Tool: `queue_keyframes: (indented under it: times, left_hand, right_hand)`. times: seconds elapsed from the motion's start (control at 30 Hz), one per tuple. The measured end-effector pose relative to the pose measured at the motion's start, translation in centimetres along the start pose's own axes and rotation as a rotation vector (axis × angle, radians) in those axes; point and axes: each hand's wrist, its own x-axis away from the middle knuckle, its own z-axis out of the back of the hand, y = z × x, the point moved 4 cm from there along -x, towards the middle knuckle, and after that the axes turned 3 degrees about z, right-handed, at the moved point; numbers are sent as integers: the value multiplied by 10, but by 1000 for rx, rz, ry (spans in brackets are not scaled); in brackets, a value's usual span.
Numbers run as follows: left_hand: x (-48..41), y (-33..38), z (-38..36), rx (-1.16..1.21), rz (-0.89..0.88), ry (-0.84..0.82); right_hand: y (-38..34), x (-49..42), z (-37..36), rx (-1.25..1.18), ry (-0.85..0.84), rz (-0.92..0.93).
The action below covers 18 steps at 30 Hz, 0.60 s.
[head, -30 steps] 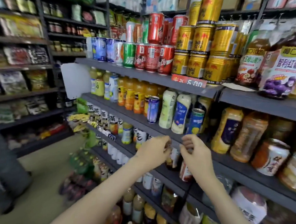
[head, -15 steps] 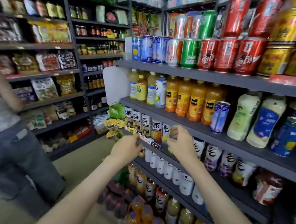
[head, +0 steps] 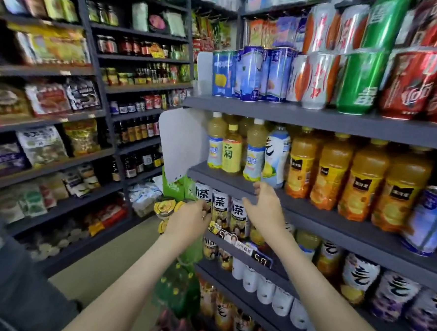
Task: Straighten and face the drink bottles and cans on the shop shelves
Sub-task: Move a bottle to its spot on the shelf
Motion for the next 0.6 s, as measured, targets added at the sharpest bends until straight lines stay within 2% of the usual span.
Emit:
queue_keyframes:
  times: [0.27, 0.6]
  left_hand:
    - [-119, -52, 0, -33, -35, 24]
    - [-213, -87, -21, 62, -228, -34]
  right_hand:
    - [-1, -119, -94, -180, 159, -120]
    - [-1, -191, -141, -100, 462, -306]
